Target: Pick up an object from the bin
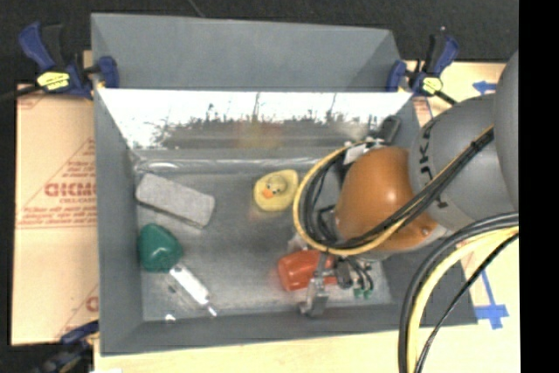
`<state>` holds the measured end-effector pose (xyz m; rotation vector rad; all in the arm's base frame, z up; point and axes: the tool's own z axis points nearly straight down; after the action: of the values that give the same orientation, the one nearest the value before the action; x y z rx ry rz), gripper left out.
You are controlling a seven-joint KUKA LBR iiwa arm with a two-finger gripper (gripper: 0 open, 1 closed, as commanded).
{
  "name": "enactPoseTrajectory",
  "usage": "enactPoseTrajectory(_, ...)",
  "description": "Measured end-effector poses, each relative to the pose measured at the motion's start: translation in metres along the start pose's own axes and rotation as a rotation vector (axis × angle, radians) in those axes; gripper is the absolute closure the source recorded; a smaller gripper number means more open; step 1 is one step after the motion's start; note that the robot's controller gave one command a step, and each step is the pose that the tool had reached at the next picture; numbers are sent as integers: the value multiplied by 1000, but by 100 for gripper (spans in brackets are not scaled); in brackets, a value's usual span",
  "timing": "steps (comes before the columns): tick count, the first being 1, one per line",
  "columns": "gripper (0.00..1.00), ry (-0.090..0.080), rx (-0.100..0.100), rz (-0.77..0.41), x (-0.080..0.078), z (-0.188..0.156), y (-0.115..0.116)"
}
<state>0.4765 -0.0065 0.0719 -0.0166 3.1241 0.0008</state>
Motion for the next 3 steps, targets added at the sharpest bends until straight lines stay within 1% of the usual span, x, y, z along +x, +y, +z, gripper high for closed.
enactPoseTrajectory(1,0,-3,-2,-143,0,-80,5)
enactPoseTrajectory(2,0,-1,-1,-15,0,-6,0)
enactPoseTrajectory(3,0,-25,-1,-255,-1,-1,-2)
